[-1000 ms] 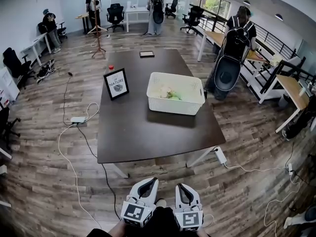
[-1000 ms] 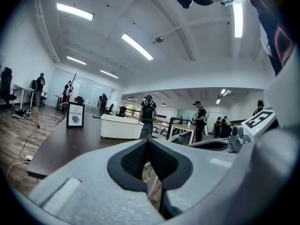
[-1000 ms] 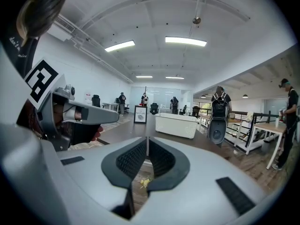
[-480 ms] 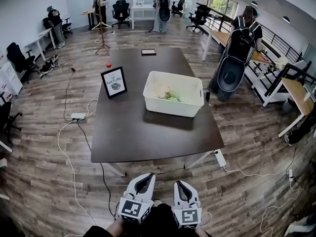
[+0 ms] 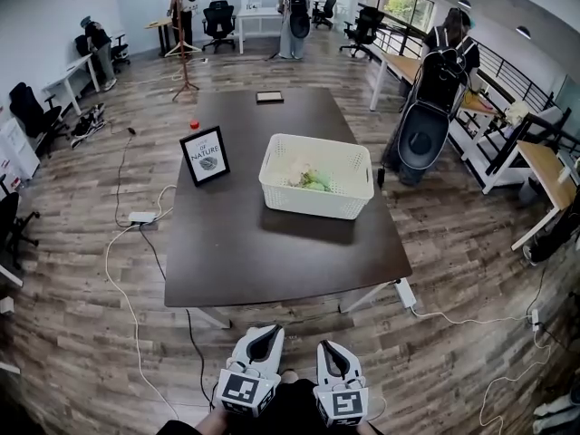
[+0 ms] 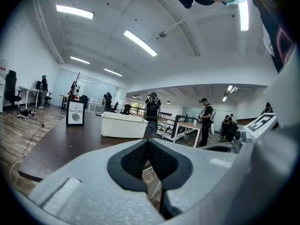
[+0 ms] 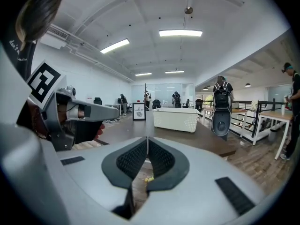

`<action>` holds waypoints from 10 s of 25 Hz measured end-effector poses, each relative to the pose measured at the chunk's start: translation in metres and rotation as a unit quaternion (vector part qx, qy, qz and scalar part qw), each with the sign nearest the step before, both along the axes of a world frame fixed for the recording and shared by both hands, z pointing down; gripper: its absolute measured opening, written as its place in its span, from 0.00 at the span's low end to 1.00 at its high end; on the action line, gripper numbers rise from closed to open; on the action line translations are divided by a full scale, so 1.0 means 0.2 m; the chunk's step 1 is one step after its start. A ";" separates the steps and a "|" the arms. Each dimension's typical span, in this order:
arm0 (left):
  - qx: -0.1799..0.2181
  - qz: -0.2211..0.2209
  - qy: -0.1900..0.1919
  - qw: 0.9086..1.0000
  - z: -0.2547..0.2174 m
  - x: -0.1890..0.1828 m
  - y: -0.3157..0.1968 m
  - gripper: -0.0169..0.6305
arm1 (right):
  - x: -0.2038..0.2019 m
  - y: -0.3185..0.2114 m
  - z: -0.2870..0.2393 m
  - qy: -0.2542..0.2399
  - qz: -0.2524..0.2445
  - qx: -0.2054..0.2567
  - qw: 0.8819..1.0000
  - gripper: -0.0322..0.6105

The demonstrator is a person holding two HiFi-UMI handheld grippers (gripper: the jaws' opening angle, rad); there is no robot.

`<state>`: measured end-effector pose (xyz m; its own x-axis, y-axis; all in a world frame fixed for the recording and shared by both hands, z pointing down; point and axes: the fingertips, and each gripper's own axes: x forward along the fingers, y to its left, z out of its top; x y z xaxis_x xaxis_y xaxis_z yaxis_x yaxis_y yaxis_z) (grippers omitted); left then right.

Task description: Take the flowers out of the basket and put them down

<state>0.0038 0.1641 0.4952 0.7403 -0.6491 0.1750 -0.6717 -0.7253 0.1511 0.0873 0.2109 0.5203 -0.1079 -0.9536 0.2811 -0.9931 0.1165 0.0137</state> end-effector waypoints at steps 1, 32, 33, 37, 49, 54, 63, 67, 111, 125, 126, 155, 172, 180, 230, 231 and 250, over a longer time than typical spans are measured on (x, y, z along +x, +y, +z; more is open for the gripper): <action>-0.003 0.003 -0.003 1.000 0.02 0.01 -0.01 0.04 | 0.00 -0.01 0.02 -0.001 0.001 -0.004 1.000 0.07; -0.016 0.104 -0.009 0.994 0.04 0.10 -0.96 0.04 | -0.02 -0.91 0.11 -0.023 0.049 -0.020 0.998 0.06; -0.016 0.105 -0.010 0.994 0.05 0.09 -0.98 0.04 | -0.03 -0.94 0.12 -0.025 0.048 -0.021 0.998 0.06; -0.022 0.096 -0.014 0.995 0.07 0.03 -1.06 0.04 | -0.10 -1.01 0.14 -0.032 0.040 -0.020 0.998 0.06; -0.029 0.076 -0.015 0.997 0.08 0.01 -1.14 0.04 | -0.08 -1.09 0.16 -0.044 0.030 -0.029 0.998 0.06; -0.029 0.055 -0.014 0.998 0.05 0.05 -1.20 0.04 | -0.02 -1.17 0.13 -0.046 0.008 -0.029 0.998 0.06; -0.025 0.018 -0.012 0.999 0.01 0.13 -1.29 0.04 | 0.14 -1.31 0.06 -0.058 -0.015 -0.011 0.998 0.06; -0.024 0.005 -0.015 1.000 0.01 0.17 -1.33 0.04 | 0.22 -1.35 0.03 -0.083 -0.022 -0.001 0.996 0.08; -0.034 -0.115 -0.017 0.993 0.06 0.24 -1.52 0.04 | 0.85 -2.16 -0.29 -0.053 -0.147 -0.070 0.985 0.46; -0.041 -0.112 -0.029 0.992 0.09 0.27 -1.54 0.04 | 0.83 -2.41 -0.16 -0.028 -0.173 -0.112 0.978 0.46; -0.041 -0.113 -0.030 0.992 0.09 0.26 -1.54 0.04 | 0.83 -2.43 -0.15 -0.030 -0.170 -0.116 0.978 0.46; -0.066 -0.172 -0.042 0.982 0.17 0.15 -1.68 0.04 | 0.80 -2.65 0.32 0.035 -0.239 -0.275 0.931 0.51; -0.085 -0.185 -0.061 0.977 0.24 0.11 -1.73 0.04 | 0.81 -2.63 0.61 0.057 -0.266 -0.352 0.896 0.53; -0.092 -0.179 -0.067 0.977 0.26 0.14 -1.72 0.04 | 0.81 -2.67 0.66 0.073 -0.262 -0.359 0.893 0.53; -0.091 -0.186 -0.049 0.977 0.24 0.12 -1.68 0.04 | 0.73 -2.66 0.28 0.109 -0.277 -0.282 0.912 0.16; -0.090 -0.185 -0.048 0.977 0.24 0.12 -1.67 0.04 | 0.73 -2.66 0.26 0.110 -0.276 -0.279 0.913 0.16; -0.057 -0.182 -0.020 0.981 0.12 0.08 -1.59 0.04 | 0.64 -2.55 -0.12 0.102 -0.251 -0.212 0.939 0.15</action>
<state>0.0188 -0.1543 0.5199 0.4538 -0.8439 0.2863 -0.8903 -0.4161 0.1848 0.2148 -0.2985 0.4970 -0.4171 -0.5940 0.6879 -0.7933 0.6073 0.0435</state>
